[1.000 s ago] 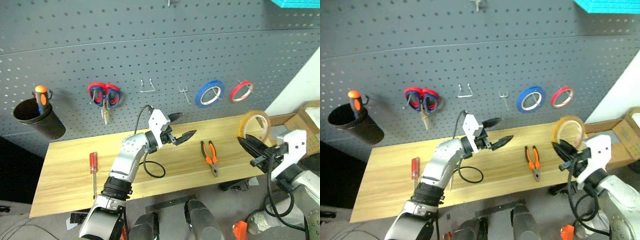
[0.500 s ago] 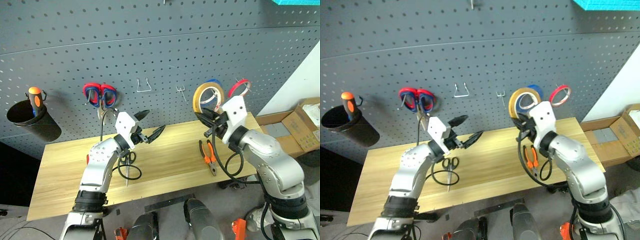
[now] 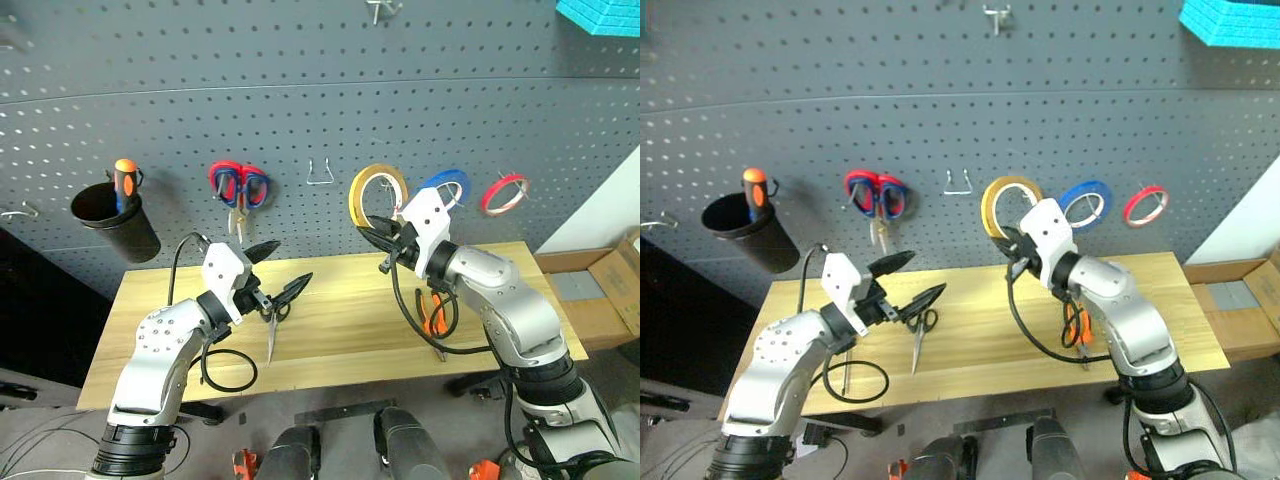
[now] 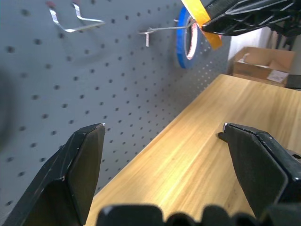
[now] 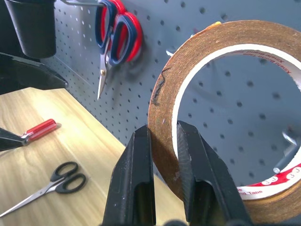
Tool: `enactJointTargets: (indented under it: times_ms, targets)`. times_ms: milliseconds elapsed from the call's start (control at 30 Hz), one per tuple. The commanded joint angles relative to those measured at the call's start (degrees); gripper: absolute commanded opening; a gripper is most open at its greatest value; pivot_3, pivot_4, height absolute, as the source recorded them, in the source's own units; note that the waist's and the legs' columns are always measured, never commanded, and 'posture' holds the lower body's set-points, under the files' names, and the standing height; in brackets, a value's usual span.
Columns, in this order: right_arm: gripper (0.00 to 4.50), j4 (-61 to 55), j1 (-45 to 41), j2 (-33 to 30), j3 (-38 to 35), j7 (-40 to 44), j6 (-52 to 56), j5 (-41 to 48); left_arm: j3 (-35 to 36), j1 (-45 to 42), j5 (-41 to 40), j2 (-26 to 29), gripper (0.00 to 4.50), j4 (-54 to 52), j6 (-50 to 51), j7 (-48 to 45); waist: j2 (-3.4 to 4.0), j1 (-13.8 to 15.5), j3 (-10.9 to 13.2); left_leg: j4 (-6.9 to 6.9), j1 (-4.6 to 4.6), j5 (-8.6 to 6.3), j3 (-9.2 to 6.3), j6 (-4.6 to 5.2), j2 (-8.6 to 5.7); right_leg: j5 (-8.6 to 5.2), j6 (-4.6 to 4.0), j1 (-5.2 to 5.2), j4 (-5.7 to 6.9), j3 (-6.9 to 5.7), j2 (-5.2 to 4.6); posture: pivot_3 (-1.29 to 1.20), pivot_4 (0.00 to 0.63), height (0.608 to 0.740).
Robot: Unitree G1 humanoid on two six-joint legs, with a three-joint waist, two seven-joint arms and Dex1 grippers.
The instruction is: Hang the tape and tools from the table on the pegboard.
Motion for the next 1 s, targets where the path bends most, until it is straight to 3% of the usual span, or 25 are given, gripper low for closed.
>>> enactJointTargets:
  times_ms: [33, 333, 533, 667, 767, 867, 967, 1000]
  targets:
    - [0.1, 1.8, -1.3, 0.7, 1.3, -1.5, -1.2, -3.3, -0.1, -1.3, -0.5, -0.1, 4.32, -2.0, -0.3, 0.5, -0.02, 0.2, -0.3, 0.0, -0.01, 0.01, 0.01, -0.01, -0.01, 0.0, 0.0, 0.0, -0.02, 0.01, 0.0, -0.13, 0.117, 0.74]
    - [0.1, 2.8, -0.6, 1.1, 1.2, -1.5, -1.5, -6.0, -0.9, -2.7, 0.1, 0.0, 4.32, -0.4, -0.7, 0.2, -0.02, -0.1, -0.7, 0.0, 0.02, 0.0, 0.09, -0.01, 0.05, 0.02, -0.04, 0.0, 0.01, 0.05, 0.06, -0.15, 0.124, 0.74]
    - [0.1, 12.5, -4.5, 3.1, 4.6, -5.9, -2.1, -13.3, -1.1, -4.1, 0.4, 0.1, 4.32, 0.6, -0.7, 0.0, -0.03, -0.3, -0.8, 0.01, 0.05, 0.0, 0.16, 0.0, 0.06, 0.06, -0.1, 0.01, 0.03, 0.09, 0.07, -0.15, 0.128, 0.74]
    - [1.41, 17.3, -4.0, 7.3, 0.9, -7.7, -7.3, -11.7, -1.5, -5.1, 0.5, -0.1, 4.32, 1.1, -0.6, -0.2, -0.03, -0.4, -0.8, 0.0, 0.05, 0.01, 0.19, -0.02, 0.12, 0.08, -0.13, -0.02, 0.04, 0.11, 0.13, -0.15, 0.13, 0.74]
    - [2.39, 16.5, -2.7, 6.9, 0.1, -7.3, -7.5, -12.3, -2.1, -5.5, 0.7, -0.2, 4.32, 1.7, -0.8, -0.6, -0.03, -0.4, -0.8, 0.01, 0.04, 0.02, 0.24, -0.03, 0.12, 0.08, -0.13, -0.04, 0.03, 0.16, 0.14, -0.17, 0.146, 0.74]
    - [3.41, 8.9, 1.8, 4.6, -2.1, -4.3, -4.0, -9.0, -2.8, -5.3, 0.8, -0.3, 4.32, 2.2, -1.0, -1.0, -0.03, -0.2, -0.8, 0.03, 0.04, 0.0, 0.22, 0.01, 0.12, 0.09, -0.13, -0.01, 0.01, 0.13, 0.14, -0.19, 0.157, 0.74]
    - [4.44, -3.3, 10.0, -1.8, -4.5, 3.5, 2.7, -2.6, -4.5, -4.9, 1.8, -0.1, 4.32, 3.1, -1.6, -2.1, -0.02, -0.1, -0.8, 0.01, 0.0, -0.07, 0.19, 0.13, 0.13, 0.08, -0.13, -0.02, -0.03, 0.11, 0.13, -0.21, 0.171, 0.74]
    - [4.48, -6.6, 13.4, -4.1, -6.4, 5.5, 5.7, 0.0, -5.5, -4.7, 2.6, 0.0, 4.32, 3.7, -2.3, -2.7, -0.02, -0.2, -0.8, 0.02, 0.0, -0.1, 0.19, 0.16, 0.13, 0.08, -0.13, -0.01, -0.05, 0.11, 0.13, -0.22, 0.182, 0.74]
